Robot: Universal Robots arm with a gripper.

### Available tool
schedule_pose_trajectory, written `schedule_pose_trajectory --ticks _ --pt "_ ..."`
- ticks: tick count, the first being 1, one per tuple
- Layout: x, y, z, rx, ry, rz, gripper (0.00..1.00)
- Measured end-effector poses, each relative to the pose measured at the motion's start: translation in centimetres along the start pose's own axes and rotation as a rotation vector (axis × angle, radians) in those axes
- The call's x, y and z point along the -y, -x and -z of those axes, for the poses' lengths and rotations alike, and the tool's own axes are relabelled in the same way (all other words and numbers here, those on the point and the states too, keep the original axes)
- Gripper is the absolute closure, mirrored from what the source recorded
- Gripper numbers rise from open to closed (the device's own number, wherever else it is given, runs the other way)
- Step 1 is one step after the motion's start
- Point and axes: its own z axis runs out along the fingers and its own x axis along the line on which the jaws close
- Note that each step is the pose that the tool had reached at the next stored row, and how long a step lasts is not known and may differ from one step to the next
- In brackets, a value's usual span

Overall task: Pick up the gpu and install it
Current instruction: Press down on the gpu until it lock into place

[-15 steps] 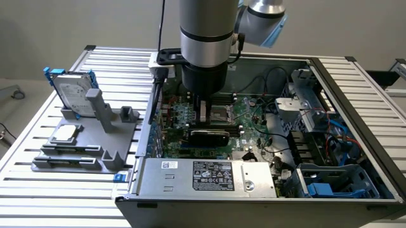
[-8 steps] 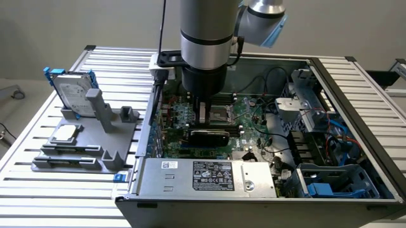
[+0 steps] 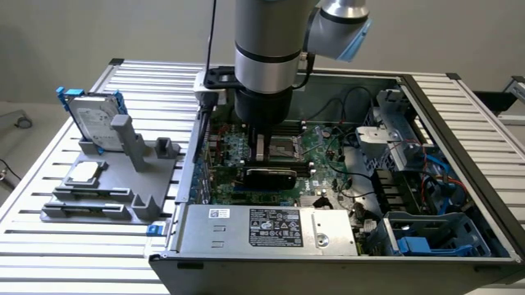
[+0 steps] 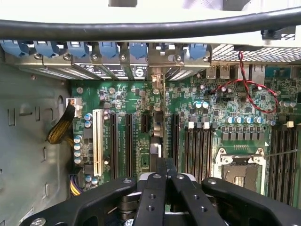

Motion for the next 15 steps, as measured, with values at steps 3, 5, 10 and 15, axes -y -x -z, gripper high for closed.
schedule_pose_trajectory --ticks 3,5,10,15 --pt "0.05 0.09 -0.35 0.0005 0.0009 0.0 0.89" --pt "0.06 0.15 -0.55 0.0009 0.0017 0.0 0.89" --pt "0.07 0.44 -0.85 0.0018 0.0041 0.0 0.89" --pt "0.06 0.5 -0.94 0.0015 0.009 0.0 0.89"
